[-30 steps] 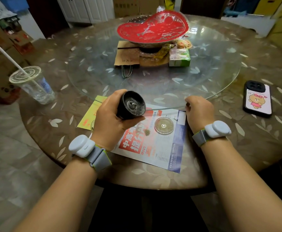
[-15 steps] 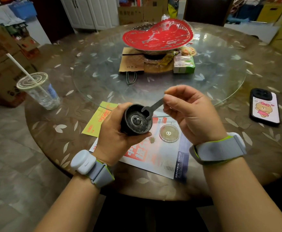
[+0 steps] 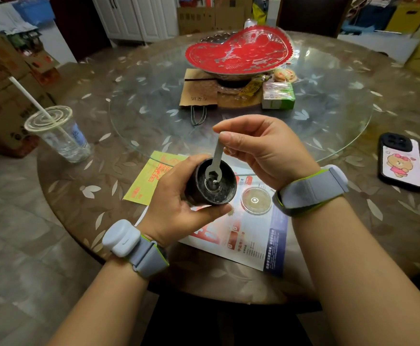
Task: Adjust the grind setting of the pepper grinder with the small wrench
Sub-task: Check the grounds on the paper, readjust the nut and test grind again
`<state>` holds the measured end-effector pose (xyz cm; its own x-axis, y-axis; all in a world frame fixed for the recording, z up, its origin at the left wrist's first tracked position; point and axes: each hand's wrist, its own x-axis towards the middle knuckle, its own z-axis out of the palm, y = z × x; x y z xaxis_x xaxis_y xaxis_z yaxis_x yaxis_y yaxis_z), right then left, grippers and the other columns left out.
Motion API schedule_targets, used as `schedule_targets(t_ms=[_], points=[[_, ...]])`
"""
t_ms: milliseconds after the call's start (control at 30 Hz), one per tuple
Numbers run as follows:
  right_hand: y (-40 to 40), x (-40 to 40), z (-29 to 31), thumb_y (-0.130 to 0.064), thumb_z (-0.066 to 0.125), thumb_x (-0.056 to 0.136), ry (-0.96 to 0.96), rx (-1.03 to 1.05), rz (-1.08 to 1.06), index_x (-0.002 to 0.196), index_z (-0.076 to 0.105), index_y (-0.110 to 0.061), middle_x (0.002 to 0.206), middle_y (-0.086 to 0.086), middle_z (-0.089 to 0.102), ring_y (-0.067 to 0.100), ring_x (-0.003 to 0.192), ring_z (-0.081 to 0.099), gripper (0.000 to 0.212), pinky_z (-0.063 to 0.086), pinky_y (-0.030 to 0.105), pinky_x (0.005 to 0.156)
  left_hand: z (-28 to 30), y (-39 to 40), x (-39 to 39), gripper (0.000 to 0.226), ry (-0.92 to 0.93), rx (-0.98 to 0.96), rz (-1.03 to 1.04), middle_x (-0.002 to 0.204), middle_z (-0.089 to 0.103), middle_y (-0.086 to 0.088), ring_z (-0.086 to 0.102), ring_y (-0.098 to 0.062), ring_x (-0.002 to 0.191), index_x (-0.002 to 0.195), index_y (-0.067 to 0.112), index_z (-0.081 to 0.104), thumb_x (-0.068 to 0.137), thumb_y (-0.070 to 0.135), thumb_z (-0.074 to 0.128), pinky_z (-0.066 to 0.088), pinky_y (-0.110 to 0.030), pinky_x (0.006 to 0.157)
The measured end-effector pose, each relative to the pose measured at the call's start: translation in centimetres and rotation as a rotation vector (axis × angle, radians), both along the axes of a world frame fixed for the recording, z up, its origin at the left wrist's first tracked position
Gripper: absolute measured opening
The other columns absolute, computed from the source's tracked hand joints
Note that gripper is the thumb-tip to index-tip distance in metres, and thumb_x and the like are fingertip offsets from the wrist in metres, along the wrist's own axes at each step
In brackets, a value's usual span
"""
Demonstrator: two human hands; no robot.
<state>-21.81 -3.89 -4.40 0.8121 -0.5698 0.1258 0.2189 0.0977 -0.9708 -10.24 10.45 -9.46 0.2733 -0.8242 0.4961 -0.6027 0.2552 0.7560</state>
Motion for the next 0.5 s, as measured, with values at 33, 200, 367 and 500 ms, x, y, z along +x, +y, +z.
schedule_targets(t_ms=[33, 200, 367, 500], points=[[0.0, 0.2, 0.1, -0.014, 0.073, 0.065, 0.003, -0.013, 0.01, 0.084, 0.075, -0.014, 0.073, -0.003, 0.074, 0.012, 0.073, 0.065, 0.019, 0.049, 0.032, 0.079, 0.0, -0.1, 0.0, 0.062, -0.002, 0.006, -0.002, 0.111, 0.062, 0.001, 0.062, -0.019, 0.103, 0.12, 0.016, 0.054, 0.068, 0.039, 0.079, 0.053, -0.037, 0.089], [-0.1, 0.7, 0.2, -0.015, 0.074, 0.066, 0.0, -0.098, 0.054, 0.087, 0.076, -0.014, 0.08, -0.001, 0.075, 0.015, 0.081, 0.066, 0.021, 0.05, 0.036, 0.084, 0.0, -0.1, 0.2, 0.061, 0.015, 0.024, -0.009, 0.108, 0.063, -0.003, 0.062, -0.024, 0.101, 0.119, 0.016, 0.054, 0.068, 0.039, 0.079, 0.053, -0.044, 0.087], [-0.4, 1.1, 0.6, -0.002, 0.072, 0.075, -0.042, -0.146, 0.108, 0.088, 0.076, -0.013, 0.082, 0.0, 0.075, 0.013, 0.081, 0.066, 0.017, 0.051, 0.028, 0.081, 0.0, -0.1, 0.3, 0.064, 0.027, 0.044, -0.007, 0.11, 0.063, -0.006, 0.063, -0.025, 0.104, 0.121, 0.016, 0.054, 0.068, 0.04, 0.079, 0.052, -0.048, 0.088], [-0.5, 1.4, 1.2, 0.005, 0.067, 0.078, -0.041, -0.207, 0.157, 0.091, 0.072, -0.007, 0.077, -0.005, 0.075, 0.006, 0.077, 0.066, 0.018, 0.05, 0.018, 0.075, 0.0, -0.1, 0.3, 0.067, 0.033, 0.047, -0.008, 0.113, 0.064, -0.007, 0.063, -0.023, 0.107, 0.124, 0.017, 0.053, 0.068, 0.041, 0.079, 0.052, -0.05, 0.09]])
